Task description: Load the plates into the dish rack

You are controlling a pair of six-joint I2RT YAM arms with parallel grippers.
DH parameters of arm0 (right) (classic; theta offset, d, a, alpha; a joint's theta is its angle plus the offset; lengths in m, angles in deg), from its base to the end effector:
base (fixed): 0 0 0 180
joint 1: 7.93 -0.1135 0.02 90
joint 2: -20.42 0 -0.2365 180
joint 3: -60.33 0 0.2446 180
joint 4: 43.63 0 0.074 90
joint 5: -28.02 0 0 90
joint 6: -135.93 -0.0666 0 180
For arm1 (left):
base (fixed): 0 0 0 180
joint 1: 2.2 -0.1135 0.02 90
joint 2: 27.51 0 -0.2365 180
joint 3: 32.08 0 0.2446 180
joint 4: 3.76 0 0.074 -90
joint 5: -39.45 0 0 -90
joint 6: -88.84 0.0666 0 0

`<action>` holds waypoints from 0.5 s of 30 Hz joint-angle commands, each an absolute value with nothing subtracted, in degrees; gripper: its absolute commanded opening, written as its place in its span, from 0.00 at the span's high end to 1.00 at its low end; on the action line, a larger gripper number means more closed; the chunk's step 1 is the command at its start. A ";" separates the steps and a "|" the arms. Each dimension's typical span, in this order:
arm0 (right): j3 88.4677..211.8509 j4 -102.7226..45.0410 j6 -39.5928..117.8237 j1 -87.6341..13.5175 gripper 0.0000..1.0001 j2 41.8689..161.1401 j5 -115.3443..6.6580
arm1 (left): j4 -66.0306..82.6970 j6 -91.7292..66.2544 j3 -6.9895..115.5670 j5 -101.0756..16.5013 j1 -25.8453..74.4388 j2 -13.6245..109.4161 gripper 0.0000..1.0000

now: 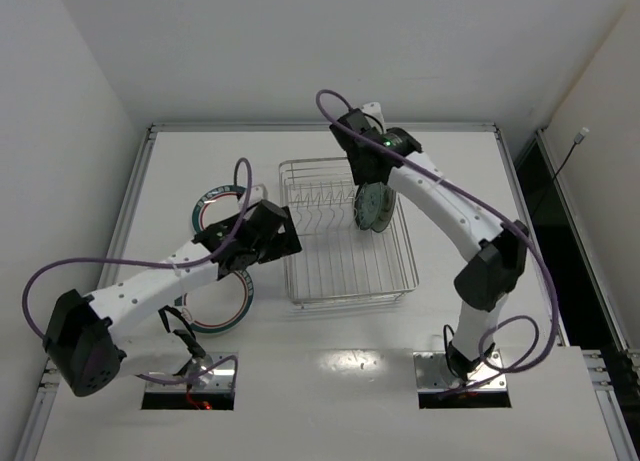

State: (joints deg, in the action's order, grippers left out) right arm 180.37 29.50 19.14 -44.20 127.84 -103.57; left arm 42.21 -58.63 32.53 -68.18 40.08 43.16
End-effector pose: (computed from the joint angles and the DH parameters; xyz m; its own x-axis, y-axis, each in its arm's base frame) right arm 0.3409 0.1953 0.2848 -0.7071 -0.1008 -0.6999 0.1565 0.9429 -0.2939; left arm 0.2130 -0.1664 0.2025 -0.7380 -0.4150 -0.5321 -0.2211 0.8937 -0.3903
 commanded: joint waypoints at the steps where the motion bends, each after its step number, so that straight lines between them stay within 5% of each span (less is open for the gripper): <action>1: 182.81 25.77 23.07 -45.02 0.43 120.81 -102.51 | 50.24 -55.47 39.15 -79.70 39.81 37.37 0.12; 6: 170.26 14.89 26.24 -45.64 0.42 108.86 -91.38 | 53.86 -54.16 38.20 -89.40 33.06 28.14 0.00; 15: 138.03 2.49 23.53 -45.11 0.42 90.75 -66.74 | 37.87 -44.76 31.34 -68.07 0.41 23.72 0.00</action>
